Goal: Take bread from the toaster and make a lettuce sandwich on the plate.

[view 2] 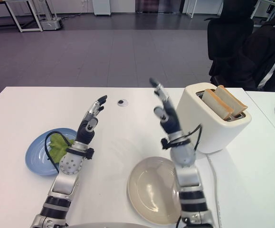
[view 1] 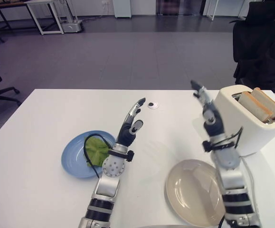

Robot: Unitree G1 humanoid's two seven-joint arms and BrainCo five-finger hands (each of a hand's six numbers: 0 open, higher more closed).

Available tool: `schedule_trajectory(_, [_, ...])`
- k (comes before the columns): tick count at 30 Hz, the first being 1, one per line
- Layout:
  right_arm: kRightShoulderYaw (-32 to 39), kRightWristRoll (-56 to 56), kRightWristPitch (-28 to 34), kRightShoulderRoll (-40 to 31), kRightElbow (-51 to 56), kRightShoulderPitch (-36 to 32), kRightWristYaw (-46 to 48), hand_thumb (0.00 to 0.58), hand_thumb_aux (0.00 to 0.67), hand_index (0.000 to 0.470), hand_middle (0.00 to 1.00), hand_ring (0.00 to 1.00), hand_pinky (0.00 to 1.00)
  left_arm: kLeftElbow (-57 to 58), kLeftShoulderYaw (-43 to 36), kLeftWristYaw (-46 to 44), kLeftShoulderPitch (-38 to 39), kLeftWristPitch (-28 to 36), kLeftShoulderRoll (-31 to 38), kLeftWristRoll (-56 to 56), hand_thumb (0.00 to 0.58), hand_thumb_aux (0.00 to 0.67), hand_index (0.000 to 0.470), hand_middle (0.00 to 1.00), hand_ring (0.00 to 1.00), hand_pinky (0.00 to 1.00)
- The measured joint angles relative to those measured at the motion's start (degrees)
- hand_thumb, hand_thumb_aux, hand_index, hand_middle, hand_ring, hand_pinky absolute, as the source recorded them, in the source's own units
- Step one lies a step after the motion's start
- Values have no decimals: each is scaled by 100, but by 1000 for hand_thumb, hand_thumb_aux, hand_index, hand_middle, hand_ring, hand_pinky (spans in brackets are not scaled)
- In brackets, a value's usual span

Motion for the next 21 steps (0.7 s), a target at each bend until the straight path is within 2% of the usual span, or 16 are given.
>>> schedule_trajectory(2, [-411, -33, 327, -627, -18, -649, 142, 0, 0, 0, 0, 0, 0, -14, 79, 30, -41, 24, 31, 0, 0, 0, 0, 0, 0, 0])
schedule_trajectory(4, [-658, -201, 599, -1414, 393, -1385, 361, 0, 0, 0, 0, 0, 0, -37, 71, 36, -53, 29, 47, 29, 0, 0, 0, 0, 0, 0])
schedule_trajectory(6, [-756, -676, 511, -2147, 1095, -1851, 330, 0, 0, 0, 0, 0, 0, -47, 70, 43, -55, 35, 54, 59, 0, 0, 0, 0, 0, 0])
schedule_trajectory(12, [-91, -2474, 145, -3966, 3799, -2853, -238, 0, 0, 0, 0, 0, 0, -76, 63, 48, -58, 43, 51, 95, 0, 0, 0, 0, 0, 0])
schedule_trajectory(17, [797, -3396, -129, -4422, 5574, -3520, -771, 0, 0, 0, 0, 0, 0, -101, 81, 67, -45, 59, 69, 97, 0, 0, 0, 0, 0, 0])
schedule_trajectory(21, [1300, -3742, -389, -4438, 6297, -3791, -1078, 0, 0, 0, 0, 0, 0, -109, 91, 110, -23, 64, 91, 100, 0, 0, 0, 0, 0, 0])
